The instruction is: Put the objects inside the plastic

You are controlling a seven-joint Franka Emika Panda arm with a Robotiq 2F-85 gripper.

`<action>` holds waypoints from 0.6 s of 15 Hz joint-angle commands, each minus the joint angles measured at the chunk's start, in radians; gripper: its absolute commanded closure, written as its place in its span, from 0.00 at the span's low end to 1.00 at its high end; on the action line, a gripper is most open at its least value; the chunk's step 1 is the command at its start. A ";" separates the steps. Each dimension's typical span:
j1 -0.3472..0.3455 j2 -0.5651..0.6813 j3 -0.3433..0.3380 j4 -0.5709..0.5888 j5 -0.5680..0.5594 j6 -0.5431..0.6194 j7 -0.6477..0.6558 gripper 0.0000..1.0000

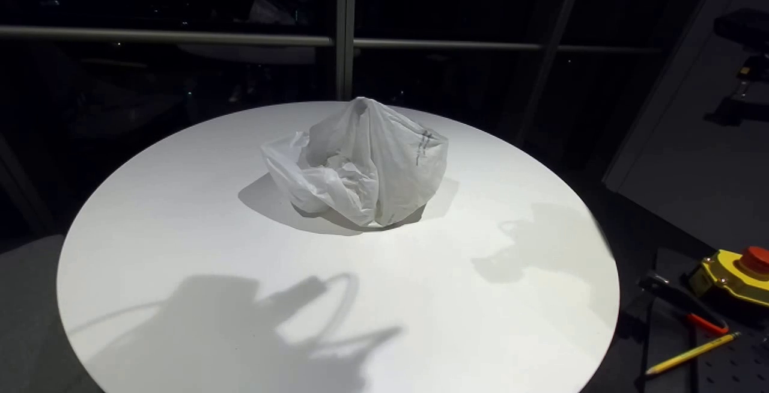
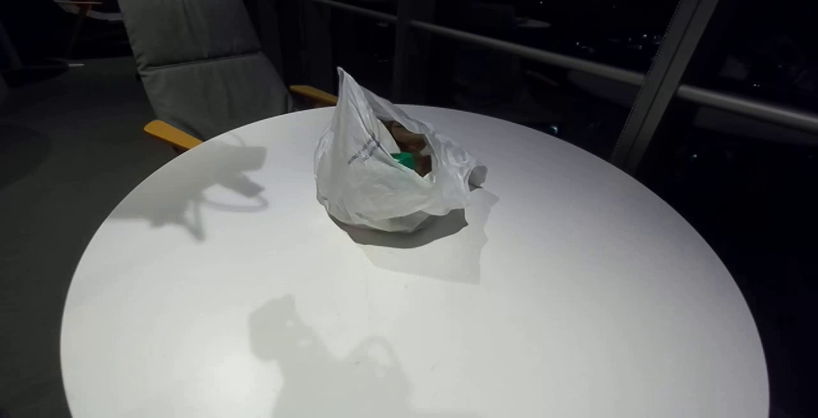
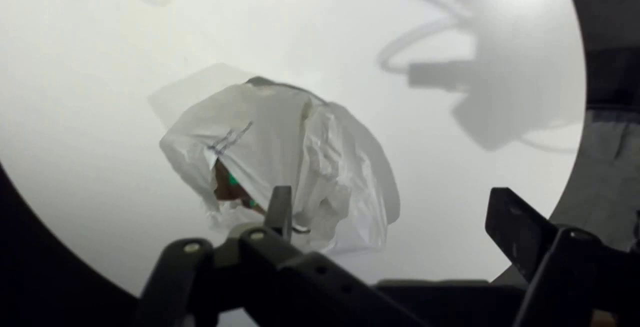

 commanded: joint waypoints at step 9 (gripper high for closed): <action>-0.145 -0.169 0.022 -0.310 0.308 0.017 -0.213 0.00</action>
